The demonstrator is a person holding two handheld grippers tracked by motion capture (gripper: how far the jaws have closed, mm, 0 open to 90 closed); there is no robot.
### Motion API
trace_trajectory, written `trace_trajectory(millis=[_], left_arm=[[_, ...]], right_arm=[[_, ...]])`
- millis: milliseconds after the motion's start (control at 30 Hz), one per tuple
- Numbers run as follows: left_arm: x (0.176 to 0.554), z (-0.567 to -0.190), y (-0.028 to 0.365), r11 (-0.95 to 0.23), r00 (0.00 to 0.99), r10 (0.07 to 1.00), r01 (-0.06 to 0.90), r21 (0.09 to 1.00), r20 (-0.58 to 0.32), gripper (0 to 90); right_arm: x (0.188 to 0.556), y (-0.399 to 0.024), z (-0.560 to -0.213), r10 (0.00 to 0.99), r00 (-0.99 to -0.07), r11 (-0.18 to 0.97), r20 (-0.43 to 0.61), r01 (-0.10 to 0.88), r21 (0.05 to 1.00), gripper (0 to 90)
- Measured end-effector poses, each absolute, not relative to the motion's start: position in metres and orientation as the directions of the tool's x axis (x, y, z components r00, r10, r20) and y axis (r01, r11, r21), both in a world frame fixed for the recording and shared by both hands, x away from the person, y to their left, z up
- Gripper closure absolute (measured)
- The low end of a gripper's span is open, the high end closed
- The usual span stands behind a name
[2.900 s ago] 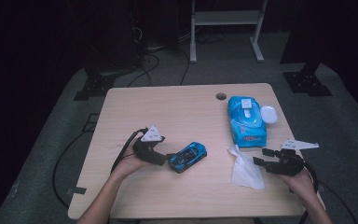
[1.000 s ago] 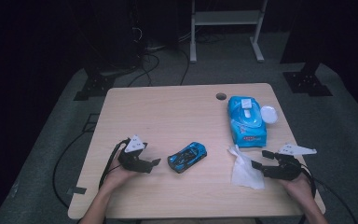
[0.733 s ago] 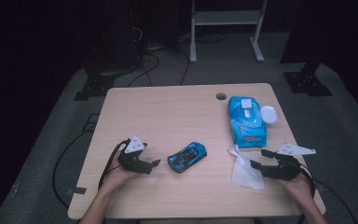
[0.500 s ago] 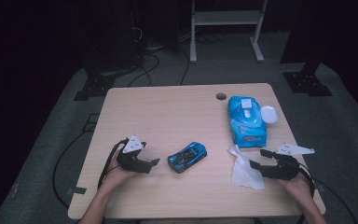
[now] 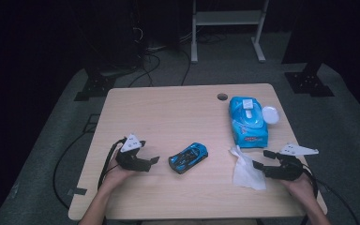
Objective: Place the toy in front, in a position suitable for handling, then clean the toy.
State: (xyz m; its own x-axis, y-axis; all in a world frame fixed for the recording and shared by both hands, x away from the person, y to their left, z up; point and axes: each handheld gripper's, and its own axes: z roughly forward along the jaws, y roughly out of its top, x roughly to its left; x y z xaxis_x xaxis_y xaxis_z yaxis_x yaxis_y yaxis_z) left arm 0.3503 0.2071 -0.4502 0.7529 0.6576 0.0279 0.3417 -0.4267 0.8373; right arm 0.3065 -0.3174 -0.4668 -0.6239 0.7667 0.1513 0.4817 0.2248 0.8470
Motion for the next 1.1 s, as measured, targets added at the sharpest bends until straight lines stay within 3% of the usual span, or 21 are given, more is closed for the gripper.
trace_trajectory(millis=[1100], left_arm=[[0.354, -0.444, 0.230, -0.335, 0.677, 0.736, 0.357, 0.872, 0.006, 10.9]], right_arm=[[0.305, -0.312, -0.461, 0.766, -0.626, 0.218, 0.146, 0.466, 0.857, 27.8]])
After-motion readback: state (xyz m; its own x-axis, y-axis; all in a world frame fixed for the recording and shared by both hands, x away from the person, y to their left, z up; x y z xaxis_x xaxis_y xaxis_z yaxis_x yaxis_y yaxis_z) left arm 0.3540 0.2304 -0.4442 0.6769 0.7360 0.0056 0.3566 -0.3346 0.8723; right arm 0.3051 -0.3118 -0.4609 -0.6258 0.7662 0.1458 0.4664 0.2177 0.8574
